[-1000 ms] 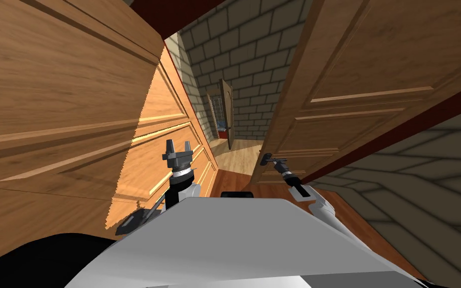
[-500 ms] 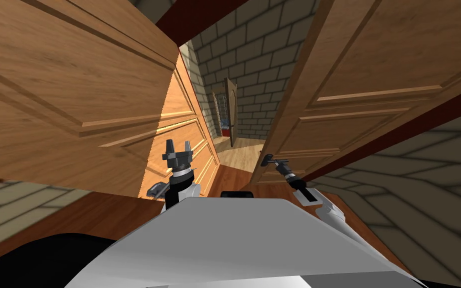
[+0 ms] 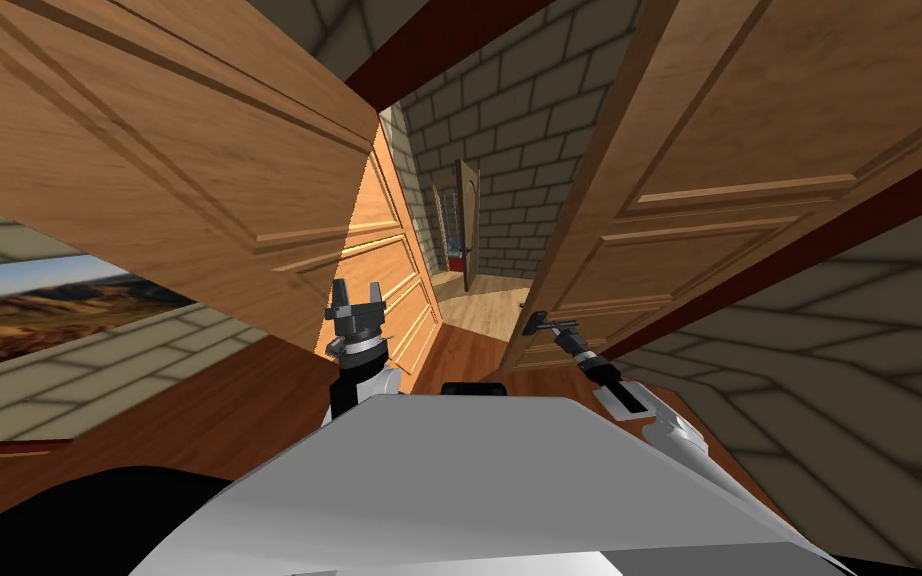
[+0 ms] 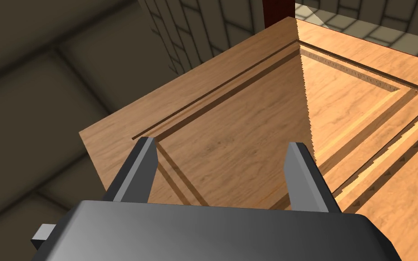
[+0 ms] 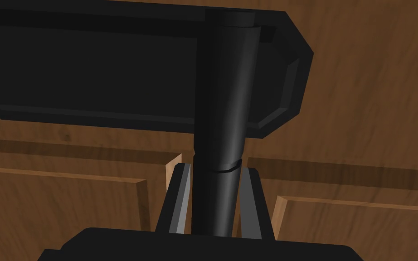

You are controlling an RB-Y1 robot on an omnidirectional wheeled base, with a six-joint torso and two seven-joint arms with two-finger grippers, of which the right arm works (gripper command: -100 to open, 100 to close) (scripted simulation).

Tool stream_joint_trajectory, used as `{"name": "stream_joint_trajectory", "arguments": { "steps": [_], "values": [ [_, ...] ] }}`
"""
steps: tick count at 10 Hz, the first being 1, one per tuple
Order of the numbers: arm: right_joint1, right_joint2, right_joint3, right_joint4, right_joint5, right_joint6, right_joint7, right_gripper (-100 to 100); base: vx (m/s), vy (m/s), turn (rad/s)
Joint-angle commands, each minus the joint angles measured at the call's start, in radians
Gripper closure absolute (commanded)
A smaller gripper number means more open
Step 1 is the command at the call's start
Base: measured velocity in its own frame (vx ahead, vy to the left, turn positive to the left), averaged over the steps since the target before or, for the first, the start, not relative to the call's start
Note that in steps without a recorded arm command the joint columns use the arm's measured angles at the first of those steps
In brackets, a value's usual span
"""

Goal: Pull the door open

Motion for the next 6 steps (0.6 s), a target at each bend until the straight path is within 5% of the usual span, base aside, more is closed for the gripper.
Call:
{"name": "stream_joint_trajectory", "arguments": {
  "steps": [1,6],
  "values": [
    [0.013,-0.014,0.000,0.007,0.000,-0.030,-0.011,100,-0.192,-0.094,0.129],
    [0.040,-0.052,0.002,0.033,0.001,-0.113,-0.037,100,-0.170,-0.076,0.116]
  ]
}}
